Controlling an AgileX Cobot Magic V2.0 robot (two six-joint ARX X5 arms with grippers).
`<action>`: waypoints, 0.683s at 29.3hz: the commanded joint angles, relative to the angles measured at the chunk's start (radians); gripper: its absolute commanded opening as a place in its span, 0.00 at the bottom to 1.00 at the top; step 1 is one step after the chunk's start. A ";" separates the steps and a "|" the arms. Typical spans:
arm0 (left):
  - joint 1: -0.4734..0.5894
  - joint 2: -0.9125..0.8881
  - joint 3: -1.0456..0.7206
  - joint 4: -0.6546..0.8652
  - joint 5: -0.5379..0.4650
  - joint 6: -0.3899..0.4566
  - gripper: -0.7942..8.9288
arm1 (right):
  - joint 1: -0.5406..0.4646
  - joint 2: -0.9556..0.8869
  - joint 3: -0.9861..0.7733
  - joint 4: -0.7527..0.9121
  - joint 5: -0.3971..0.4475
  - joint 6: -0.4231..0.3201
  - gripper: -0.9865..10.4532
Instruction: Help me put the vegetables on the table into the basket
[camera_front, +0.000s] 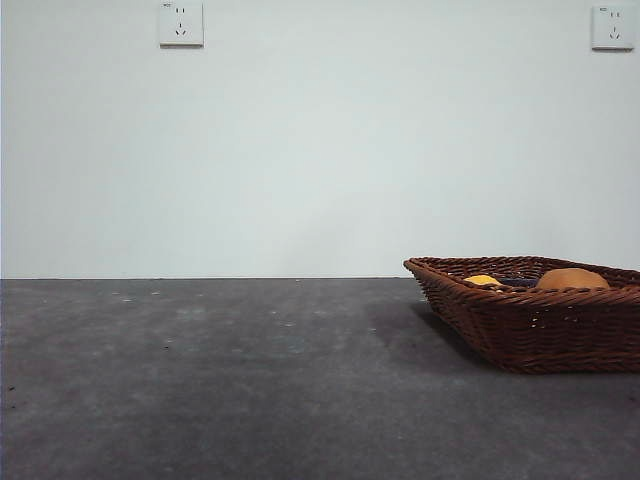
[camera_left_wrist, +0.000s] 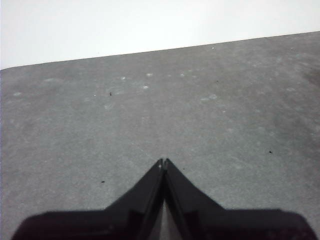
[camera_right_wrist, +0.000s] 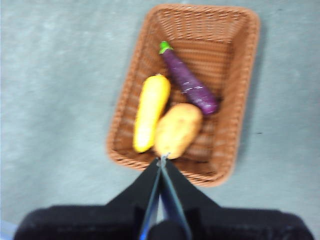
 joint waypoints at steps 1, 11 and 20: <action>0.003 -0.001 -0.011 0.011 0.002 -0.006 0.08 | -0.003 -0.061 -0.002 0.027 0.070 -0.022 0.09; 0.003 -0.001 -0.011 0.011 0.002 -0.006 0.08 | -0.006 -0.604 -0.509 0.491 0.028 0.036 0.09; 0.003 -0.001 -0.011 0.011 0.002 -0.006 0.08 | -0.006 -0.856 -0.984 0.708 0.029 0.117 0.09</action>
